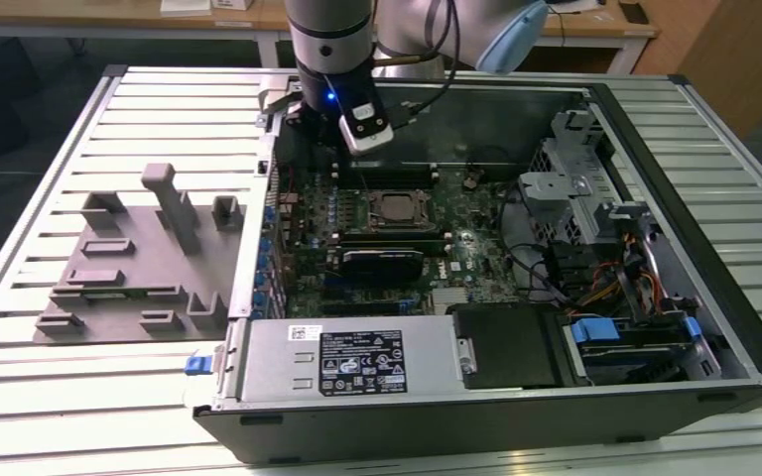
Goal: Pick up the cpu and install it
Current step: 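Install the first cpu locking lever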
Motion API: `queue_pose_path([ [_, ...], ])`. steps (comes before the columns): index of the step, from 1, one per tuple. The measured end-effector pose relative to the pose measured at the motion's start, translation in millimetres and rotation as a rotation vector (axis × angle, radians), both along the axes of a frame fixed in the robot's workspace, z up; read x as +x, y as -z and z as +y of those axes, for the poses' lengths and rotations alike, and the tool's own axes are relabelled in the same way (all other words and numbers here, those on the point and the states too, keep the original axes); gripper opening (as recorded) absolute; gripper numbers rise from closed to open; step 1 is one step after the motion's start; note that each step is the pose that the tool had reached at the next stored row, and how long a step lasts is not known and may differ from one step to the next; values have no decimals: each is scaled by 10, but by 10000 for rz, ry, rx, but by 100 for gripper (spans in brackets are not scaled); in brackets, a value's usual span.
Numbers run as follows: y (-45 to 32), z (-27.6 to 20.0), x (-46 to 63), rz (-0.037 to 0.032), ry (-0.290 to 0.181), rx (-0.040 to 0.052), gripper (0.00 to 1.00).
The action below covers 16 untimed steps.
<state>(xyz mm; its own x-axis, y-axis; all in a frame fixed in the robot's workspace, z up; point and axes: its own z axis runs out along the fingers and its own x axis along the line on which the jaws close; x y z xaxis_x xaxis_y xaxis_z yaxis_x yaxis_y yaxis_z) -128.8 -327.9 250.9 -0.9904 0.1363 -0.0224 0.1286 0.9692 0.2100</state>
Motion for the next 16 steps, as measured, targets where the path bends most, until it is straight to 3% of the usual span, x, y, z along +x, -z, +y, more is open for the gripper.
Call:
queue_pose_path([
  [2,-5,0,0,-2,-1,35,11],
  [6,-13,0,0,-1,0,215,11],
  [11,-12,0,10,0,-3,218,11],
  [16,-12,-1,162,59,0,217,11],
])
